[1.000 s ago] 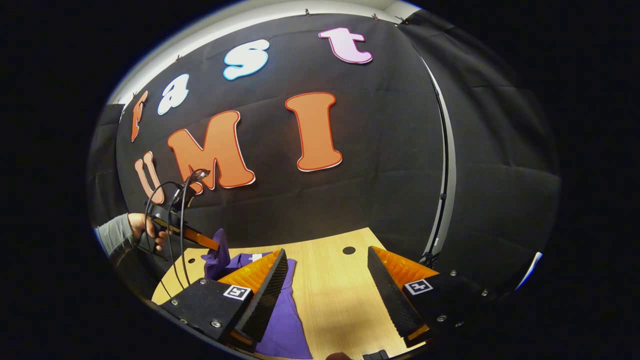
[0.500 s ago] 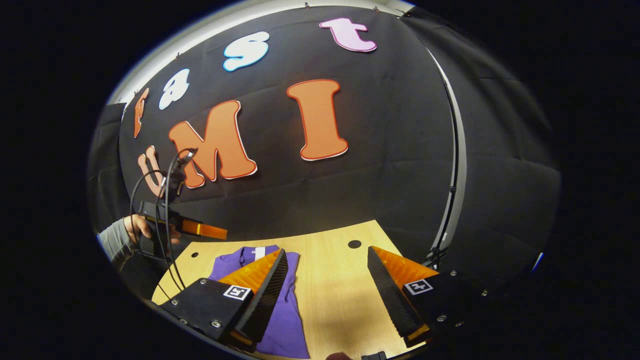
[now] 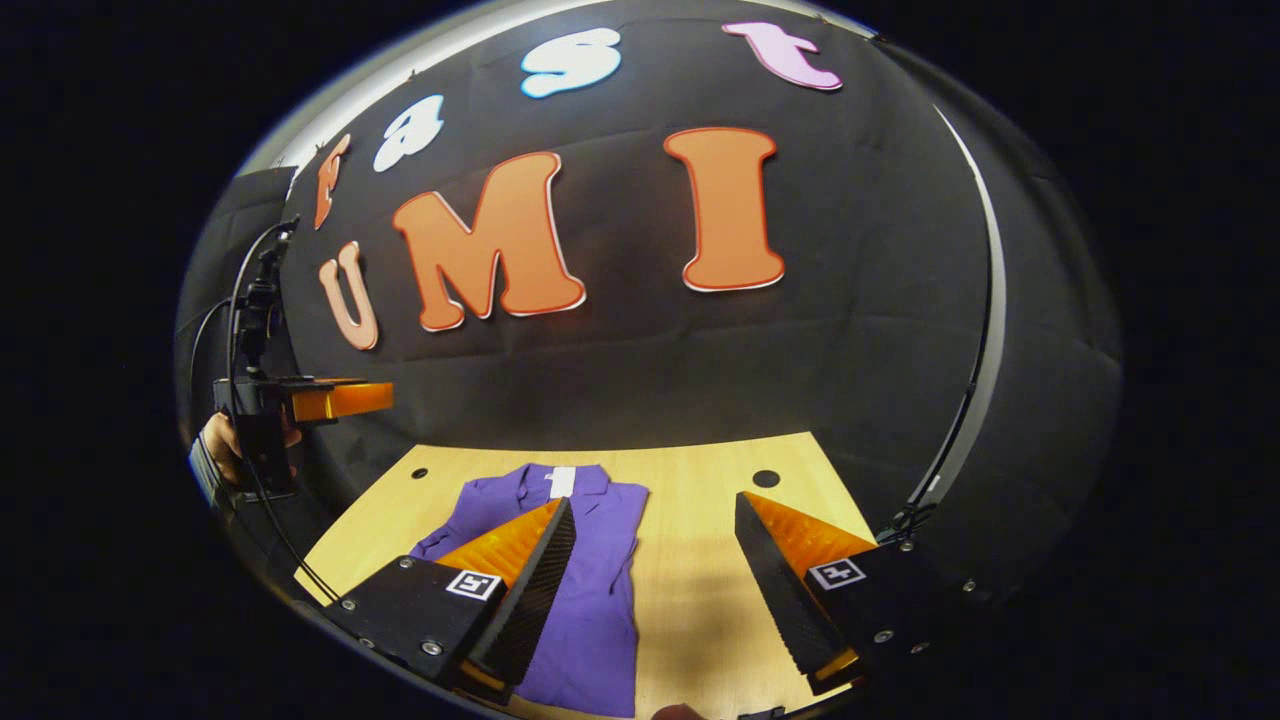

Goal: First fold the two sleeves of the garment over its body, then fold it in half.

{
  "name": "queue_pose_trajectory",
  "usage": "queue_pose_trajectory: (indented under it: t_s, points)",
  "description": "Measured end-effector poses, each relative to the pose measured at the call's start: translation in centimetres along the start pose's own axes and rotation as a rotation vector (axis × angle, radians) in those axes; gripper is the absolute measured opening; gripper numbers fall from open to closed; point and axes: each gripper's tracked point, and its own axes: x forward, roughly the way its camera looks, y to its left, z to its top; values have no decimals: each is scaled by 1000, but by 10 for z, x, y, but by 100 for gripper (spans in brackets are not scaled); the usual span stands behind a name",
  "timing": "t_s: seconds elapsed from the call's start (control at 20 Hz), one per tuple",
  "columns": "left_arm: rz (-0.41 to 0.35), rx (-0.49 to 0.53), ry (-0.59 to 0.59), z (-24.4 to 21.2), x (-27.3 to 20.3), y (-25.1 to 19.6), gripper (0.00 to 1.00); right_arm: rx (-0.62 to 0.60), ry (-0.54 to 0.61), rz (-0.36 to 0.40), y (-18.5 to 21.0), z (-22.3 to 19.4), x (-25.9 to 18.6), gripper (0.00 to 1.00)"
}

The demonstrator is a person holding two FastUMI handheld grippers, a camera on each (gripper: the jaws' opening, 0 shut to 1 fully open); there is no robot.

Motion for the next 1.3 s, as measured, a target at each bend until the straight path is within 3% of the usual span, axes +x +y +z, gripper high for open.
queue_pose_trajectory:
  t_s: [0.2,0.45,0.75,1.3]
  points:
    - [112,35,-100,-12,-43,44,97,-22,-17,-11,25,-6,-5,96]
    - [122,60,-137,-44,-91,70,95,-38,-40,-26,63,-20,-14,95]
    - [133,62,99,-150,-104,93,95,-43,229,-37,74,-103,-15,97]
    - [150,21,520,-323,-112,118,96,-24,594,-88,60,-257,-17,97]
